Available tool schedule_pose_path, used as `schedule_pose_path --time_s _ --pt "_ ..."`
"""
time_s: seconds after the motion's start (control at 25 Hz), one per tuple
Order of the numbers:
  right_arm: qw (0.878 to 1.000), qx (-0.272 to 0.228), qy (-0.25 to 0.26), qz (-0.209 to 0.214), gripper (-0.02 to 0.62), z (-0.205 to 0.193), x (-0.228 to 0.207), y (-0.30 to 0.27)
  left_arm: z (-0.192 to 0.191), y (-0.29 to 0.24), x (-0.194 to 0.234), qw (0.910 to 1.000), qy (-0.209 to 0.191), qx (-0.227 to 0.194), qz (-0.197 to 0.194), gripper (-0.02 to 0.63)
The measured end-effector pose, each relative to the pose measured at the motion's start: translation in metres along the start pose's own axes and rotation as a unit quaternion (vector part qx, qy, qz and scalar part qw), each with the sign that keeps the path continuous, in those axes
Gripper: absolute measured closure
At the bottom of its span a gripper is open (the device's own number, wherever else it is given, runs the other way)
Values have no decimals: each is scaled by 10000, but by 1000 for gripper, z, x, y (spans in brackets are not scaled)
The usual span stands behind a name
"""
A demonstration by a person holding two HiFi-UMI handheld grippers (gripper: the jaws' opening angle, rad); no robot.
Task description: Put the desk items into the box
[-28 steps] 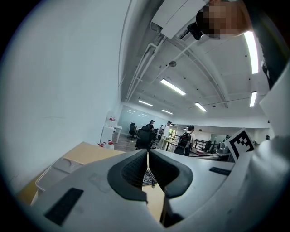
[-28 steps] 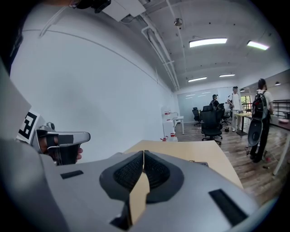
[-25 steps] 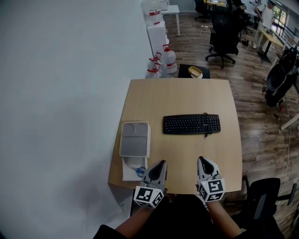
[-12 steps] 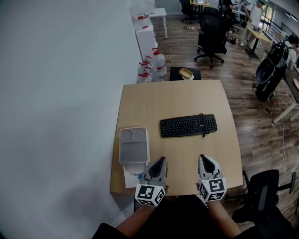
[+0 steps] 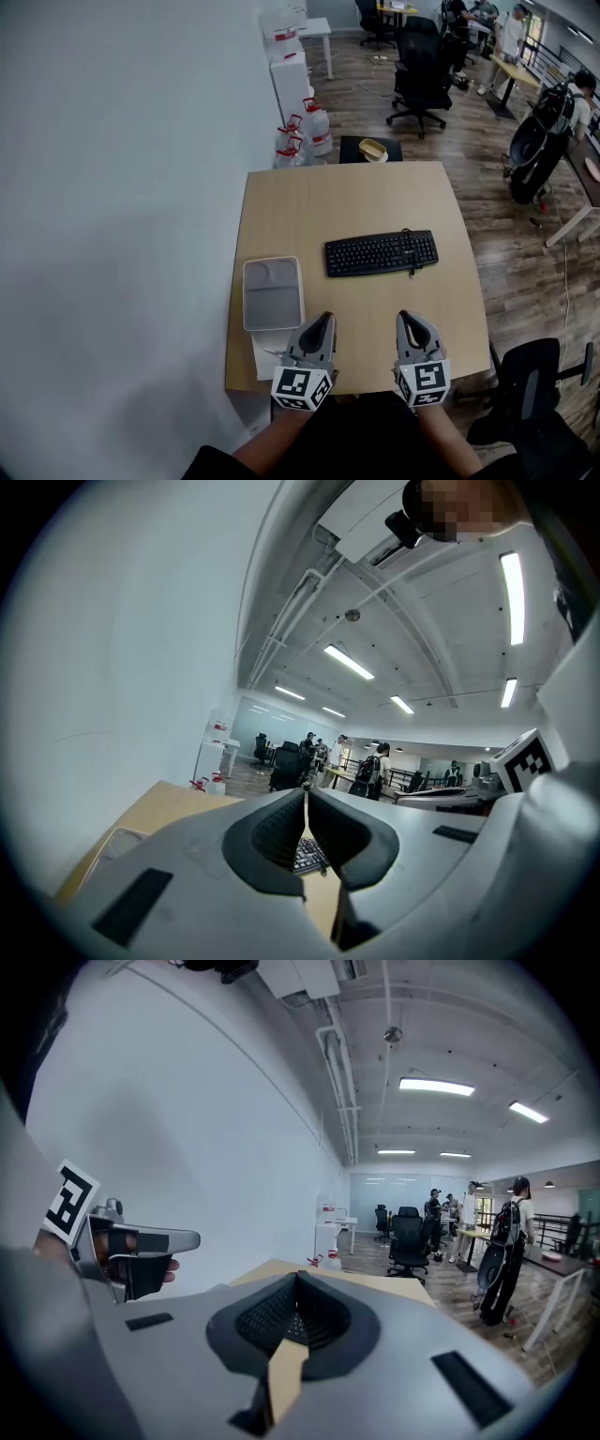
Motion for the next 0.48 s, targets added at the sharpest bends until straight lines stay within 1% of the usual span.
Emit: schedule_pose_path --time_s 0.48 --pt "9999 -47 -119 78 535 9 19 -11 5 11 21 10000 59 -14 77 584"
Point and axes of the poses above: the fingertips, and each gripper's own axes: y backward along the fingers, x to its left, z out of its top, the point moved 3 cm from there along y, backward along the fingers, and after that the axes turned 3 degrees about y, right-handed, at the moved point
